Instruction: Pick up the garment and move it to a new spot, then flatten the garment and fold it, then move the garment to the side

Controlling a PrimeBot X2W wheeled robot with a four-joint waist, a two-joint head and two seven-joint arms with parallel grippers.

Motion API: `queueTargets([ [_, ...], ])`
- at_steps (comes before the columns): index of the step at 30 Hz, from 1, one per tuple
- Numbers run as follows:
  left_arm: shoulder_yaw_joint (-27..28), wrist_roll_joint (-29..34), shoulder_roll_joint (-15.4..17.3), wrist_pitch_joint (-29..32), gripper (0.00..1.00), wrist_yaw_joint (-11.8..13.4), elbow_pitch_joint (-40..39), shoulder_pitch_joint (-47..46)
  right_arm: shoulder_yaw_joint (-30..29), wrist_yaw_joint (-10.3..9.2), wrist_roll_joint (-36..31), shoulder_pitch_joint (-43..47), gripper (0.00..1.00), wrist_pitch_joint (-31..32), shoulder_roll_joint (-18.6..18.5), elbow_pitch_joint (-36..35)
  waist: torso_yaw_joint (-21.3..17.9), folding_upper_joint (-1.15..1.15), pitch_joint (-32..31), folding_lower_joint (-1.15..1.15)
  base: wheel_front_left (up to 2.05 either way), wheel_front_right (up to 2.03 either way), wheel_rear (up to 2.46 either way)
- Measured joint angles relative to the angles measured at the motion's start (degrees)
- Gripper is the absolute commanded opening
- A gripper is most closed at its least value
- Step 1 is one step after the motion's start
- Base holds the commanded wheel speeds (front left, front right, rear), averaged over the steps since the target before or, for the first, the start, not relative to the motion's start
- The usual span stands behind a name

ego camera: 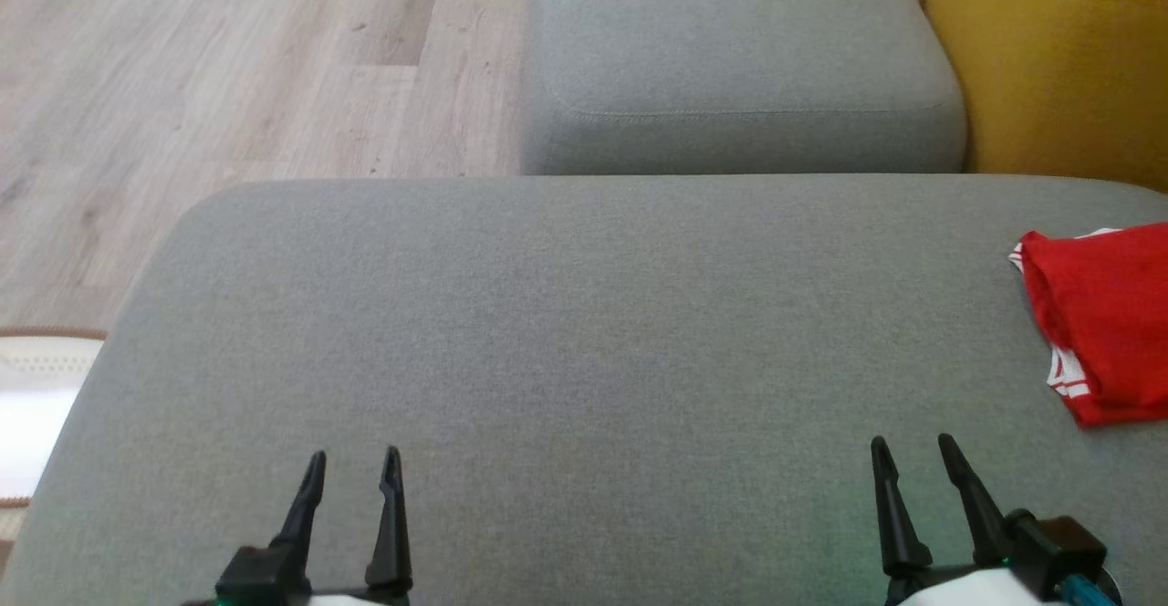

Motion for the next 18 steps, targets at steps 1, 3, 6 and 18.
queueTargets([
  [1, -0.01, 0.0, 0.0, 0.0, 1.0, -0.4, -0.01, 0.18, 0.04, 0.0, 0.0, 0.16, 1.0, 0.0, 0.0, 0.0, -0.17, 0.0, -0.12, 0.0, 0.0, 0.0, 0.0],
  [3, -0.01, 0.0, 0.0, 0.0, 1.0, -0.47, -0.01, 0.13, 0.07, 0.0, 0.15, 0.26, 1.0, 0.0, 0.0, 0.01, -0.44, 0.0, -0.35, 0.0, 0.0, 0.0, 0.0],
  [6, -0.01, 0.0, 0.0, 0.0, 1.0, -0.48, 0.12, 0.13, 0.68, 0.0, 1.04, 0.26, 1.0, 0.0, 0.0, 0.11, -0.84, 0.0, -0.62, 0.0, 0.0, 0.0, 0.0],
  [18, -0.15, -0.03, -0.03, 0.27, 0.0, -0.9, 3.87, 0.85, 1.51, -0.02, 1.43, 1.08, 0.0, 0.1, 0.01, 2.98, -1.68, 0.0, -0.69, 0.0, 0.0, 0.0, 0.0],
])
